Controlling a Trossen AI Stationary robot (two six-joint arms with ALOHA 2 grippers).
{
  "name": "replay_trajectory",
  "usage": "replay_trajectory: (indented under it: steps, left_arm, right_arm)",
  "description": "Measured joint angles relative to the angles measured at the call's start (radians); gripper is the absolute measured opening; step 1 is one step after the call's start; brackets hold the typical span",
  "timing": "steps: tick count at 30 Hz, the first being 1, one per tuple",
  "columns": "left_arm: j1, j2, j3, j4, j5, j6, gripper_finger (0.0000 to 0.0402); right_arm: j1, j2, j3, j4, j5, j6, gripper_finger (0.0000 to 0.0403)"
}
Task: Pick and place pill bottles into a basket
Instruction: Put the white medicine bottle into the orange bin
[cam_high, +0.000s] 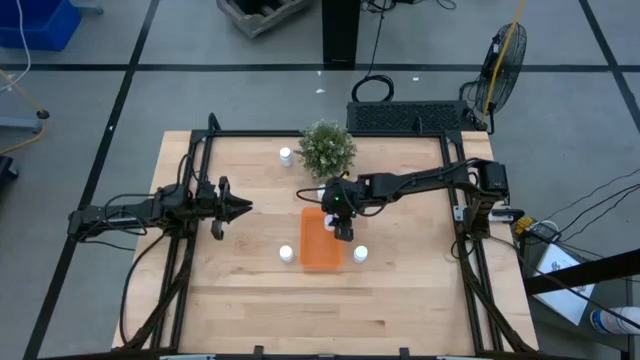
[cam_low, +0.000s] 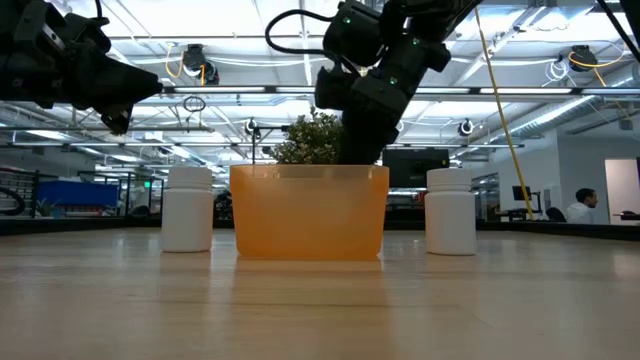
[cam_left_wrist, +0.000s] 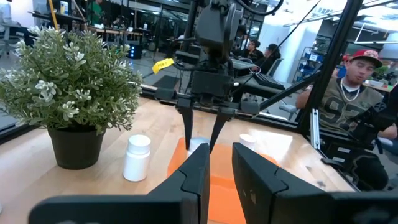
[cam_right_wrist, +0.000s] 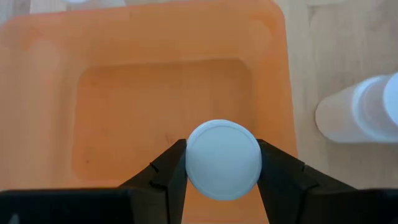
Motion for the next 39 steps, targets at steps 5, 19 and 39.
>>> replay_trajectory:
  steps: [5, 19, 39]
  left_arm:
    - [0.0, 0.0, 0.0, 0.0, 0.0, 0.0, 0.0072]
    - [0.0, 0.0, 0.0, 0.0, -0.001, 0.021, 0.0072]
    - [0.0, 0.0, 0.0, 0.0, 0.005, -0.072, 0.0072]
  right_arm:
    - [0.0, 0.0, -0.005, 0.016, 0.002, -0.007, 0.0225]
    - [0.0, -0.069, -0.005, 0.021, 0.044, 0.006, 0.028]
    - [-0.208, -0.386, -0.528, 0.46, 0.123, -0.014, 0.0273]
